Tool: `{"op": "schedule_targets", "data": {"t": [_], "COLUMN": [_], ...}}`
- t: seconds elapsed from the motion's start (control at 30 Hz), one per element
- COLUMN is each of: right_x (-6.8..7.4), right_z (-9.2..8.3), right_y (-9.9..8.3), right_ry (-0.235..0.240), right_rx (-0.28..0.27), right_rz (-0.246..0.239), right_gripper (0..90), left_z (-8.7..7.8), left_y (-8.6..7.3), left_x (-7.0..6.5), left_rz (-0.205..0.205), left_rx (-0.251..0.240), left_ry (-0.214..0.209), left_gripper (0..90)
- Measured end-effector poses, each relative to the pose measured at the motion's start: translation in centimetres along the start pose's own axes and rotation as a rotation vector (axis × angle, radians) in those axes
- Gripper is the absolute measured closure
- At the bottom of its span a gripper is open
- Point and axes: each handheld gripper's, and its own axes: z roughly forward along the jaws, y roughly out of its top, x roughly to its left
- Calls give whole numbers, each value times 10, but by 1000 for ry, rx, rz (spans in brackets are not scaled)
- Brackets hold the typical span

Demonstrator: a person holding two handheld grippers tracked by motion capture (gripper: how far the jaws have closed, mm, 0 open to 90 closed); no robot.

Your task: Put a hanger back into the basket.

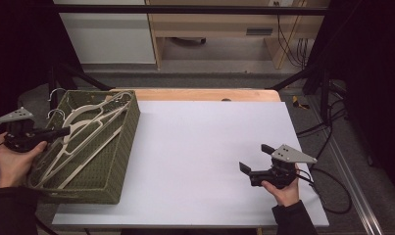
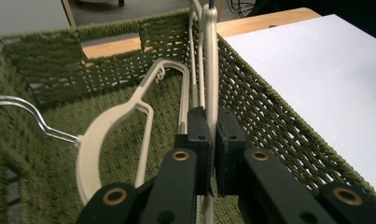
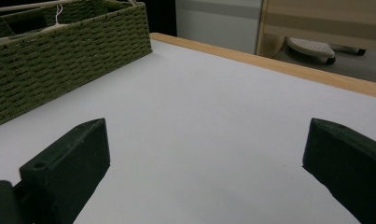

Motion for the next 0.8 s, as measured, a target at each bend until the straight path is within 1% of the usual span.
{"op": "schedule_targets", "data": {"t": [0.1,0.27,0.3,0.33,0.37,0.4,0.53,0.57,0.6,0.63,0.7,0.77,0.8], "right_x": [0,0,0,0,0,0,0,0,0,0,0,0,0], "right_z": [0,-1,-1,-1,-1,-1,0,-1,-1,-1,-1,-1,-1], "right_y": [0,0,0,0,0,0,0,0,0,0,0,0,0], "right_ry": [3,2,4,2,2,2,4,4,5,6,7,10,10], "right_rx": [2,-1,1,-1,-1,-1,-1,-1,-1,0,1,2,2], "right_rz": [-3,1,-2,2,2,1,2,3,3,1,-2,-5,-5], "right_gripper": [13,13,13,13,13,13,13,13,13,13,13,14,14], "left_z": [7,18,23,25,25,27,28,28,29,30,32,34,35], "left_y": [-6,-17,-22,-24,-24,-26,-34,-36,-36,-38,-41,-45,-45], "left_x": [-1,0,1,0,0,1,4,4,4,4,7,10,11], "left_rz": [-27,-73,-90,-102,-102,-112,-157,-164,-161,-166,-188,-200,-212], "left_rx": [17,36,43,44,44,42,18,14,26,33,43,61,68], "left_ry": [6,4,3,2,2,-4,-9,-3,12,22,39,63,84], "left_gripper": [860,858,855,853,852,852,845,843,839,835,827,820,817]}}
